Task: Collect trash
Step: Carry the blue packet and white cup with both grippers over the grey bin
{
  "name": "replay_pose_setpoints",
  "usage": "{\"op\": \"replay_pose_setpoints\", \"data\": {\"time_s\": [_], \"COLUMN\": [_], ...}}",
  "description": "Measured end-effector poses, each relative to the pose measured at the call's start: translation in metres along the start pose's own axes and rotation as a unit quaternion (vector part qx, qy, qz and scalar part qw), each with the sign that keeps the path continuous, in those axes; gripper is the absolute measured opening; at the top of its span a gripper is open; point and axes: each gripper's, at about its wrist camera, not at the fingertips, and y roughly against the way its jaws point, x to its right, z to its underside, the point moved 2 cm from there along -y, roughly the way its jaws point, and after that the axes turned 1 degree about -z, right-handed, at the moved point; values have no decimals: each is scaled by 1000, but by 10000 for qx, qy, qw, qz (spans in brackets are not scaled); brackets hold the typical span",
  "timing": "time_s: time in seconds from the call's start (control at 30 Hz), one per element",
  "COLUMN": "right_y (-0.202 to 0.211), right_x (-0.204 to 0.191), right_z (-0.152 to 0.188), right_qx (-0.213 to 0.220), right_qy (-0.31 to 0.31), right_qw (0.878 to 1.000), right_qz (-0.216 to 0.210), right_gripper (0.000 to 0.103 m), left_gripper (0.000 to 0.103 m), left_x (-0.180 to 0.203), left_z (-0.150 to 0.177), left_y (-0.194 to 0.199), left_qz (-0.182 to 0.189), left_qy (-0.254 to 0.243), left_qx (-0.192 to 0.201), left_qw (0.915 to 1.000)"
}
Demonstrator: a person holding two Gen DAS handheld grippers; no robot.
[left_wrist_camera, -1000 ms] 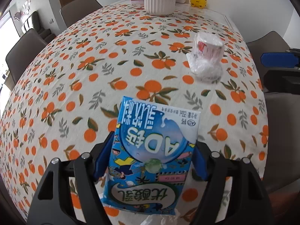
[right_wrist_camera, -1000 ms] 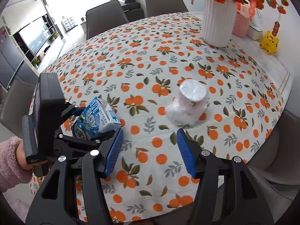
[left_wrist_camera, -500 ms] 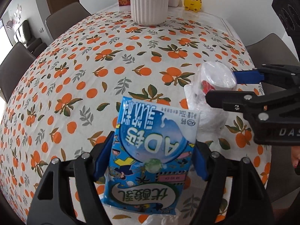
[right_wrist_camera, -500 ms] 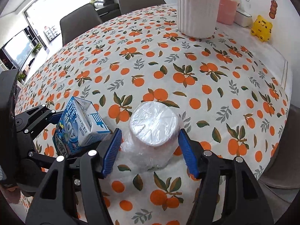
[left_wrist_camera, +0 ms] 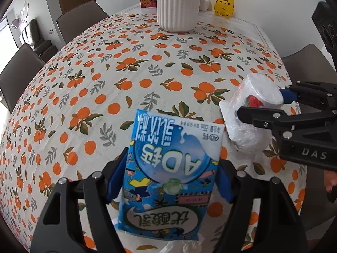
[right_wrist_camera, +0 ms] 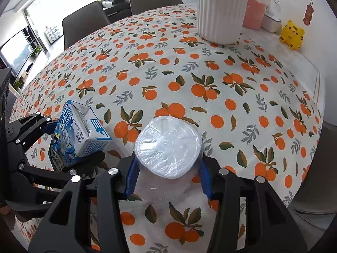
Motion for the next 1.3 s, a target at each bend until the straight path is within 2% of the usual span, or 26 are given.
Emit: {"op": "replay_pose_setpoints", "data": {"time_s": [0.23,0.43,0.6,0.8,0.87,1.07,1.3], "right_y": [39,76,95,119,128,163,200], "right_x": [-24,-51,-81,-137,-157,-225,-312], "right_z": [8,27,51,87,98,141,217], "right_qx": [174,330,365,282,267,296,107], "right_qy": [210,416,641,1279,1556,2551,3654], "right_qw": [9996,9986,9971,9886,9825,9493,8916], "right_qz": [-14,-59,-197,-738,-991,-1812,-2673], "right_gripper": [47,47,47,47,47,47,47], "left_gripper": [72,72,72,72,72,72,72], "left_x": [-3,-10,-23,-42,-46,-46,-23], "left_z": [14,42,84,149,176,268,393], "left_y": [34,70,108,162,184,247,320], "left_qz": [-41,-160,-408,-927,-1170,-1914,-2563], "left_qy": [94,174,468,1074,1352,2334,3283], "left_qx": [194,360,462,530,546,449,279], "left_qw": [9998,9991,9970,9885,9824,9523,9087]}}
